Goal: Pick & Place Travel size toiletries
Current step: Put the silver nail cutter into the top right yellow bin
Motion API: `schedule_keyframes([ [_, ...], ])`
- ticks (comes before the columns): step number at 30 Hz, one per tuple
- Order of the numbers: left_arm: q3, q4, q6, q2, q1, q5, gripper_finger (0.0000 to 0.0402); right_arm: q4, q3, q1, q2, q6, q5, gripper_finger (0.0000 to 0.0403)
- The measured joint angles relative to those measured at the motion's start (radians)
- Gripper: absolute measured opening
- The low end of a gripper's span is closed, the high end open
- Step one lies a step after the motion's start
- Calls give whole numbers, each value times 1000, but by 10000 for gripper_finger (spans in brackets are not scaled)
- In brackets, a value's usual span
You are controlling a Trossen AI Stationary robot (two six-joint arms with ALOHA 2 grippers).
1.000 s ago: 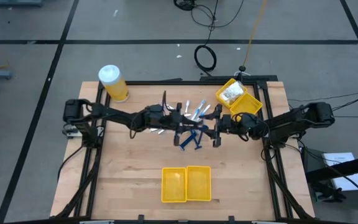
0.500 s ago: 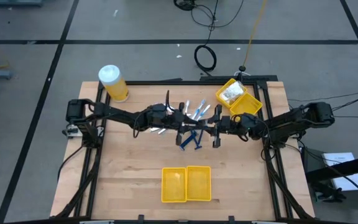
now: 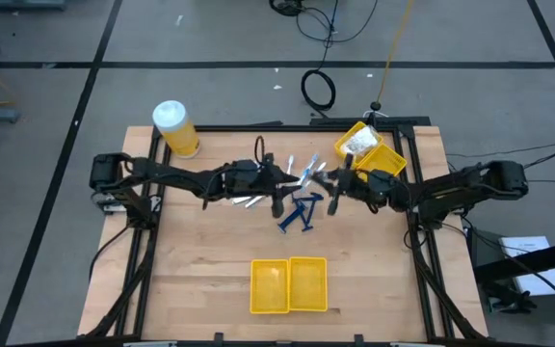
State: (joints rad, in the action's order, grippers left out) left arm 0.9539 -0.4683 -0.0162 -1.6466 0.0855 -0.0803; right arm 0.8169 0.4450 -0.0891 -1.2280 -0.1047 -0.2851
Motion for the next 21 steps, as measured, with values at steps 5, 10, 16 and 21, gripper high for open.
schedule_keyframes([
  [5, 0, 123, 17, 73, -3, -82, 156, -246, 0, -27, 116, 1, -130, 36],
  [10, -1, 249, 30, 109, -4, -148, 181, -529, 0, -37, 247, 20, -341, 36],
  [16, 0, 396, -34, 108, 10, -313, 178, -917, 0, -81, 387, 214, -531, 36],
  [21, 0, 464, -134, 107, 40, -322, 171, -1210, 0, -191, 429, 431, -525, 38],
])
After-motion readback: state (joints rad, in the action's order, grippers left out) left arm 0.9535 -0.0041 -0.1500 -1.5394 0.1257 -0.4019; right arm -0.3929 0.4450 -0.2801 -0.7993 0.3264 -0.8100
